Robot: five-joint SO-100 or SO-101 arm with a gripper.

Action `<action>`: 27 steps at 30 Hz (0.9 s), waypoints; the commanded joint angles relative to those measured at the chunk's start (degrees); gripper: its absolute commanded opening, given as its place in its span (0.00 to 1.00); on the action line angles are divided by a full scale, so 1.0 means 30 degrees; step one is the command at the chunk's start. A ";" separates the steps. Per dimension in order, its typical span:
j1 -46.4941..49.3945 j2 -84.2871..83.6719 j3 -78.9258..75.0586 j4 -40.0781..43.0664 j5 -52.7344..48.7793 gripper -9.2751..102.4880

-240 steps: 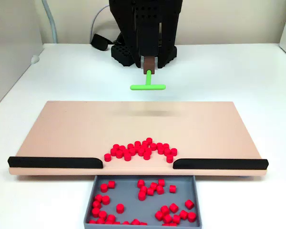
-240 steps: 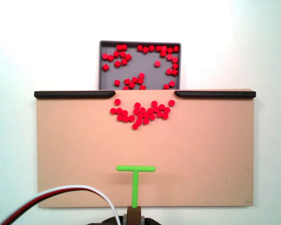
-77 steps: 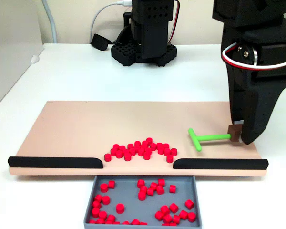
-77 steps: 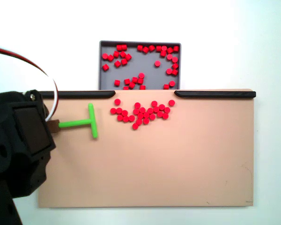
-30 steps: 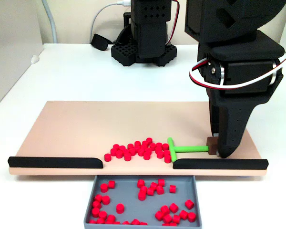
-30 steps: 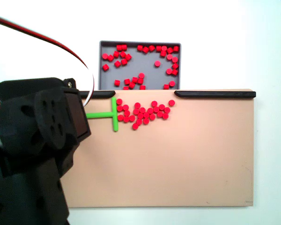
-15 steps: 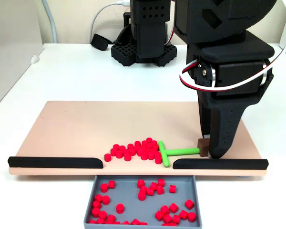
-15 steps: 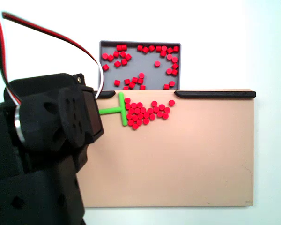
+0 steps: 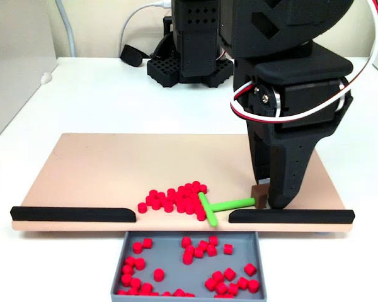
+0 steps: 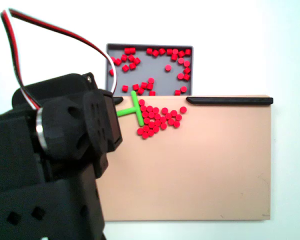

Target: Push granules from left to the grey container

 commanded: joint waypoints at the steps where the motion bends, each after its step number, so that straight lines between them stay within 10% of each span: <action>1: 0.0293 -0.0029 -0.0088 0.0059 -0.0791 0.08; 27: 0.1260 0.1553 -0.0117 0.0029 -0.9932 0.08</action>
